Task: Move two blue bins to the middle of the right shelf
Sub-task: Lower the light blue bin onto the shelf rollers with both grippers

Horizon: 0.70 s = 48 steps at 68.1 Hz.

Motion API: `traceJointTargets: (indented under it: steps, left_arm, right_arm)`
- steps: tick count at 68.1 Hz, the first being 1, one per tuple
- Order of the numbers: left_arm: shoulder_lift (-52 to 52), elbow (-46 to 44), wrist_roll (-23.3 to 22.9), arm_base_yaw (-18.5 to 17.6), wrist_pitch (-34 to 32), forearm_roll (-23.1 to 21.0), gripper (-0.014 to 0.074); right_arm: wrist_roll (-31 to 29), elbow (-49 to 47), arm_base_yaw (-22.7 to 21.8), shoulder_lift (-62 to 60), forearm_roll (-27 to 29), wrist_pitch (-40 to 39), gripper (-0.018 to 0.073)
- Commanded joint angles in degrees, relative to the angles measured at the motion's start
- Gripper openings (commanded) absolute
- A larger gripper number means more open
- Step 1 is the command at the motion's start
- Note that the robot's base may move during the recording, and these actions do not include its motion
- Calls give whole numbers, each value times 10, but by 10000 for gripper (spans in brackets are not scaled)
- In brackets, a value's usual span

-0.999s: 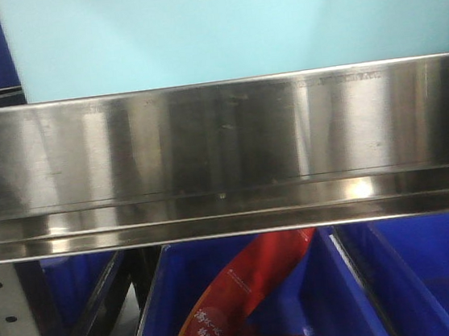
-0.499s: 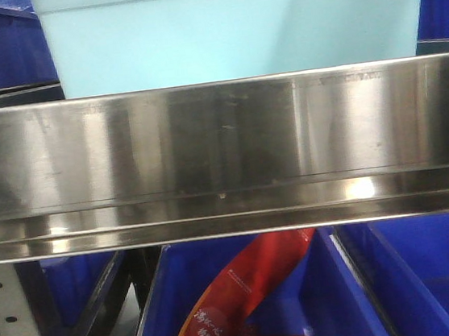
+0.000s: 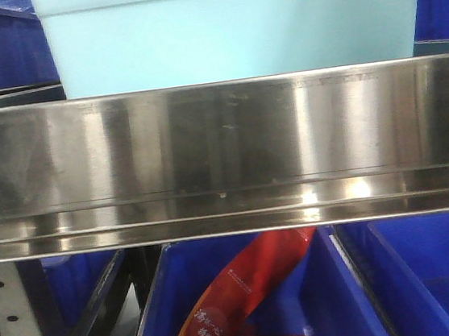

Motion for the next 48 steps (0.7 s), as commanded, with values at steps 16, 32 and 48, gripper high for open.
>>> traceJointTargets:
  steps: [16,32,48]
  left_arm:
    - [-173,185,-47,69,-67,65,-111]
    - [-309,337,-47,75,-126,80,-111]
    - [-431,475,-47,75,-214,82,-111]
  right_arm:
    - [0,227,-3,-141,-10,-132,-160]
    - [0,373,-3,-271,-10,-206,-160]
    - [0,464,-3,-408,-10,-247,-160]
